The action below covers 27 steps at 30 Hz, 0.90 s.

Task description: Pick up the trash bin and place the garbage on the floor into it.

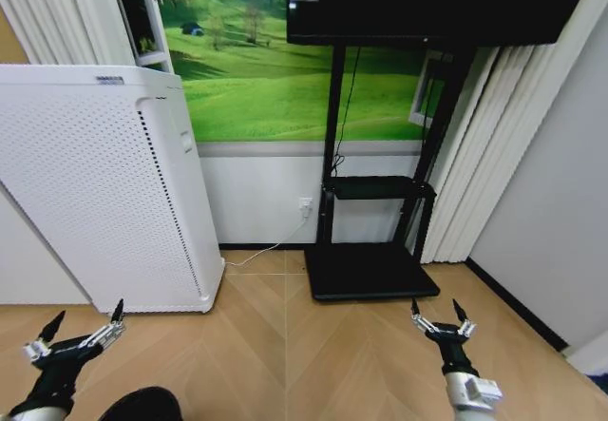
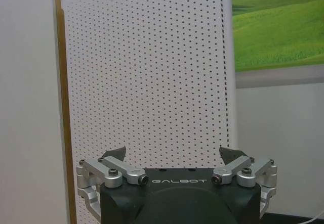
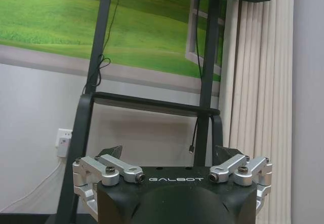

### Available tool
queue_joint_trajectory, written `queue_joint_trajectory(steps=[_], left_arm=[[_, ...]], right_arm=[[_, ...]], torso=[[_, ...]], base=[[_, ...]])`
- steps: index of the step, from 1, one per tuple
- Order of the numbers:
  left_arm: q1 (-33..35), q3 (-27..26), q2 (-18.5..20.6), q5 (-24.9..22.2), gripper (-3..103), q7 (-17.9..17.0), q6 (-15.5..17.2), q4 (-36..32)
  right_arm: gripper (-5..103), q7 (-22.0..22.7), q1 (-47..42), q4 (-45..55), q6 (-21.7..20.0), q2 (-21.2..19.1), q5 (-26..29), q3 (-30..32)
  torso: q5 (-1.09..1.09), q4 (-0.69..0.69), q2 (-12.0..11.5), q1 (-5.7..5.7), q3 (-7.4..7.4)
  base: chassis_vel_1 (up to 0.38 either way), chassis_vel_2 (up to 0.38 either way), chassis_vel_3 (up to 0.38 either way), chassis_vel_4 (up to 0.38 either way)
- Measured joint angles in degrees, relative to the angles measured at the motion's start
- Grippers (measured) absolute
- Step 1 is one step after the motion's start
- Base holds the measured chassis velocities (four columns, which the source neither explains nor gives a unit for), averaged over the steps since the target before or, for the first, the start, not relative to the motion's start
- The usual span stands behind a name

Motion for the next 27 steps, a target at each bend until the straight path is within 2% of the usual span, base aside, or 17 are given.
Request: queue_joint_trajectory(steps=[7,12,27], left_arm=[[0.0,0.0,0.2,-0.2,100,0.3,-1.1,0.1],[-0.4,0.1,0.3,-0.4,100,-0.3,-3.2,0.4],[0.3,-1.4,0.1,0.0,100,-0.8,-4.4,-0.4]], right_arm=[[100,0.4,0.3,-0.1,0.6,-0.2,0.7,-0.3],[100,0.5,0.3,-0.1,0.7,-0.2,0.7,-0.5],[100,0.9,0.1,-0.1,0.9,0.6,0.5,-0.4]], torso=[[-0.04,-0.01,0.0,0.0,0.0],[0.0,-0.01,0.0,0.0,0.0],[-0.01,-0.01,0.0,0.0,0.0]], base=[[0.151,0.164,-0.151,-0.153],[-0.013,-0.008,0.012,0.01],[-0.014,-0.009,0.011,0.01]])
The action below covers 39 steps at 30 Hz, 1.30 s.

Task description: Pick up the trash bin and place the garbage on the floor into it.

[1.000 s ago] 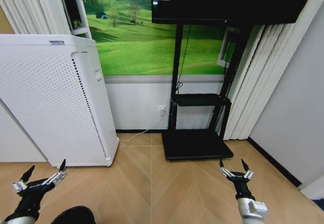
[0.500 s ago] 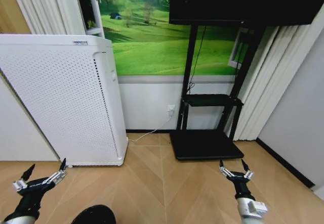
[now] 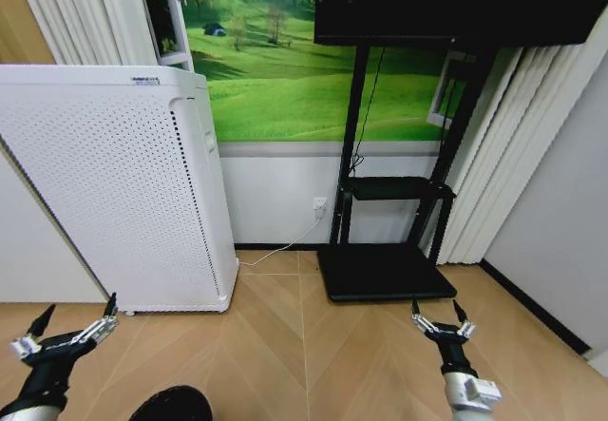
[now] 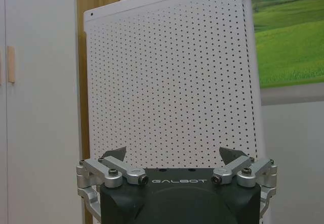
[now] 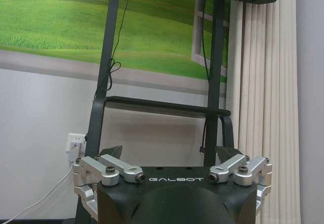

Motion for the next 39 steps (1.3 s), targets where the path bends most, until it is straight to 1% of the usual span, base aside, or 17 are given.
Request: queue_joint_trajectory(steps=[1,3,4,5,7,9,11,12,13,14,17,18,20,23,26,30,39], left_arm=[[0.0,0.0,0.0,0.0,100,0.0,0.0,0.0],[0.4,0.2,0.0,1.2,100,1.5,0.0,0.3],[0.4,0.2,0.0,1.2,100,1.5,0.0,0.3],[0.3,1.1,0.5,2.0,100,3.1,-0.1,1.1],[-0.2,3.7,2.0,3.4,100,5.0,-0.5,2.3],[-0.3,4.0,2.2,3.6,100,5.2,-0.5,2.4],[-1.3,8.3,4.4,6.4,100,6.3,-0.6,3.2],[-1.3,8.3,4.4,6.4,100,6.3,-0.6,3.2],[-1.9,11.5,5.3,8.5,100,6.5,-0.3,3.7],[-1.9,11.5,5.3,8.5,100,6.5,-0.3,3.7],[-1.7,14.9,4.4,11.2,100,6.1,-0.7,4.8],[-1.7,14.9,4.4,11.2,100,6.1,-0.7,4.8],[-1.5,16.9,2.7,12.4,100,5.4,-1.1,5.8],[-1.4,17.7,2.0,12.9,100,4.9,-1.2,6.3],[-1.6,19.4,1.2,13.7,100,3.5,-1.4,7.0],[-1.9,19.5,1.5,13.4,100,2.7,-1.0,6.8],[-2.1,19.0,1.7,12.6,100,2.4,-0.1,6.4]], right_arm=[[100,0.0,0.0,0.0,0.0,0.0,0.0,0.0],[100,-0.8,-0.4,1.0,0.4,-0.1,0.3,0.2],[100,-0.8,-0.4,1.0,0.4,-0.1,0.3,0.2],[100,-2.0,-0.7,1.9,0.5,-0.5,0.7,0.1],[100,-4.9,-1.3,3.6,0.5,-1.3,1.7,-0.3],[100,-5.2,-1.4,3.8,0.5,-1.4,1.8,-0.3],[100,-8.3,-1.8,6.4,-0.2,-2.6,2.1,-1.5],[100,-8.3,-1.8,6.4,-0.2,-2.6,2.1,-1.5],[100,-9.6,-2.1,8.4,-1.3,-3.1,2.6,-2.5],[100,-9.6,-2.1,8.4,-1.3,-3.1,2.6,-2.5],[100,-10.1,-3.7,11.7,-4.4,-2.8,3.2,-3.5],[100,-10.1,-3.7,11.7,-4.4,-2.8,3.2,-3.5],[100,-10.1,-6.0,14.4,-7.5,-2.3,3.9,-3.5],[100,-10.1,-6.9,15.1,-8.4,-2.1,4.1,-3.4],[100,-9.1,-8.2,16.2,-10.6,-1.6,4.1,-3.0],[100,-7.7,-8.8,17.1,-11.9,-1.1,4.6,-2.7],[100,-7.3,-8.8,17.3,-12.1,-0.9,4.8,-2.6]], torso=[[0.0,0.0,0.0,0.0,0.0],[0.01,0.01,0.0,0.0,0.0],[0.01,0.01,0.0,0.0,0.0],[0.01,0.01,0.0,0.0,0.0],[-0.01,0.01,0.0,0.0,0.0],[-0.01,0.01,0.0,0.0,0.0],[-0.01,-0.01,0.0,0.0,0.0],[-0.01,-0.01,0.0,0.0,0.0],[-0.01,0.0,0.0,0.0,0.0],[-0.01,0.0,0.0,0.0,0.0],[0.0,0.0,0.0,0.0,0.0],[0.0,0.0,0.0,0.0,0.0],[0.0,0.0,0.0,0.0,0.0],[-0.01,0.0,0.0,0.0,0.0],[0.0,0.0,0.0,0.0,0.0],[0.0,0.0,0.0,0.0,0.0],[0.0,0.0,0.0,0.0,0.0]], base=[[0.0,0.0,0.0,0.0],[0.0,0.0,0.0,0.0],[0.0,0.0,0.0,0.0],[0.0,0.0,0.0,0.0],[0.0,0.0,0.0,0.0],[0.0,0.0,0.0,0.0],[0.0,0.0,0.0,0.0],[0.0,0.0,0.0,0.0],[0.0,0.0,0.0,0.0],[0.0,0.0,0.0,0.0],[0.0,0.0,0.0,0.0],[0.0,0.0,0.0,0.0],[0.0,0.0,0.0,0.0],[0.0,0.0,0.0,0.0],[0.0,0.0,0.0,0.0],[0.0,0.0,0.0,0.0],[0.0,0.0,0.0,0.0]])
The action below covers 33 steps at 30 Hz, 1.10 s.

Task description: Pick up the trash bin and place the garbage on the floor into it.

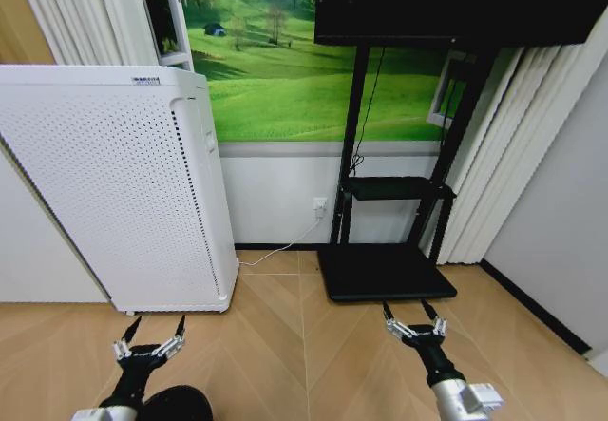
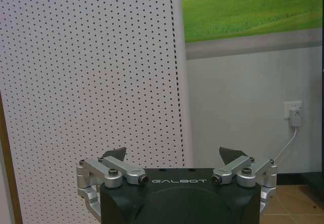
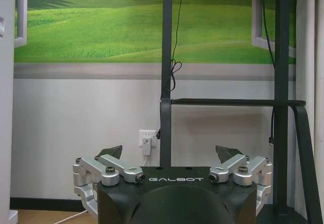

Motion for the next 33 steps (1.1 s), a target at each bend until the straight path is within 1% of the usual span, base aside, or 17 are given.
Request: queue_joint_trajectory(steps=[9,12,16,17,19,20,22,23,25,29,33], left_arm=[[0.0,-0.1,0.0,-0.1,100,0.0,0.0,-0.1],[0.0,-0.1,0.0,-0.1,100,0.0,0.0,-0.1],[0.0,-0.1,0.1,-0.1,100,0.0,0.1,-0.1],[0.0,-0.1,0.1,-0.1,100,0.0,0.1,-0.1],[0.0,-0.1,0.1,-0.1,100,0.0,0.1,-0.1],[0.0,-0.1,0.1,-0.1,100,0.0,0.1,-0.1],[0.0,-0.1,0.1,-0.1,100,0.0,0.1,-0.1],[0.0,-0.1,0.1,-0.1,100,0.0,0.1,-0.1],[0.0,-0.2,0.1,-0.1,100,0.0,0.1,-0.1],[0.0,-0.2,0.1,-0.1,100,0.0,0.1,-0.1],[0.0,-0.2,0.1,-0.1,100,0.0,0.1,-0.1]], right_arm=[[100,0.0,0.0,-0.1,0.1,0.0,0.0,0.0],[100,0.0,0.1,-0.1,0.1,0.0,0.0,0.0],[100,0.1,0.1,-0.1,0.1,0.0,0.0,0.0],[100,0.1,0.1,-0.1,0.1,0.0,0.0,0.0],[100,0.1,0.1,-0.1,0.2,0.0,0.0,0.0],[100,0.1,0.1,-0.1,0.2,0.0,0.0,0.0],[100,0.1,0.1,-0.1,0.2,0.0,0.0,0.0],[100,0.1,0.1,-0.1,0.2,0.0,0.0,0.0],[100,0.1,0.1,-0.1,0.2,0.0,0.0,0.0],[100,0.1,0.1,-0.1,0.2,0.0,0.0,0.0],[100,0.1,0.1,-0.1,0.2,0.0,0.0,0.0]], torso=[[0.0,0.0,0.0,0.0,0.03],[0.0,0.0,0.4,0.09,0.25],[0.0,0.01,1.4,0.22,1.13],[0.0,0.01,1.4,0.22,1.13],[0.0,0.0,2.1,0.34,1.76],[0.0,0.0,2.1,0.34,1.76],[0.0,0.01,2.9,0.49,2.39],[0.0,0.01,2.9,0.49,2.39],[0.0,0.01,3.6,0.61,3.01],[0.0,0.0,4.2,0.71,3.48],[-0.01,0.0,4.4,0.74,3.6]], base=[[0.0,0.0,0.0,0.0],[0.0,0.0,0.0,0.0],[0.0,0.0,0.0,0.0],[0.0,0.0,0.0,0.0],[-0.024,-0.022,-0.026,-0.02],[-0.047,-0.044,-0.052,-0.04],[0.0,0.0,0.0,0.0],[0.0,0.0,0.0,0.0],[-0.045,-0.052,-0.041,-0.049],[-0.062,-0.063,-0.054,-0.059],[-0.056,-0.062,-0.053,-0.049]])
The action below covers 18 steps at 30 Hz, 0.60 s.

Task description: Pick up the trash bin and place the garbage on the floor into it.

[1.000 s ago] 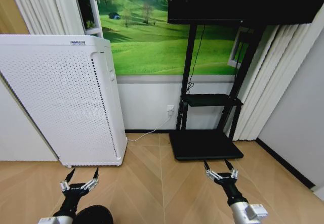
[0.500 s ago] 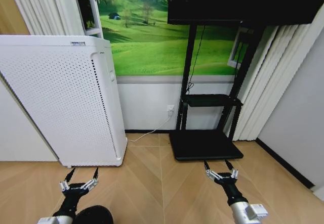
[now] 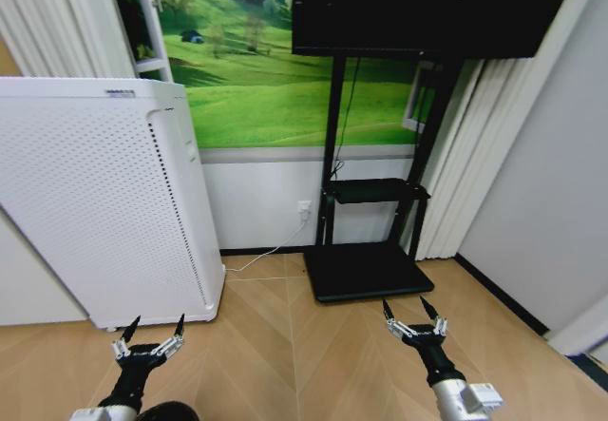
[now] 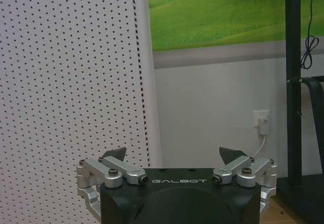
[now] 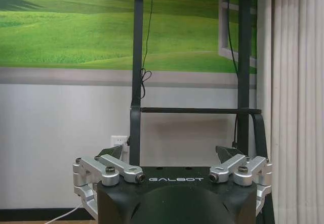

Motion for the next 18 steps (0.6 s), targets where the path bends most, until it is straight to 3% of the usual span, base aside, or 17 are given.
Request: queue_joint_trajectory(steps=[18], left_arm=[[0.0,0.0,0.0,0.0,100,0.0,0.0,0.0]], right_arm=[[100,0.0,0.0,0.0,0.0,0.0,0.0,0.0]], torso=[[0.0,0.0,2.9,0.62,2.27]], base=[[-0.003,-0.005,-0.005,-0.002]])
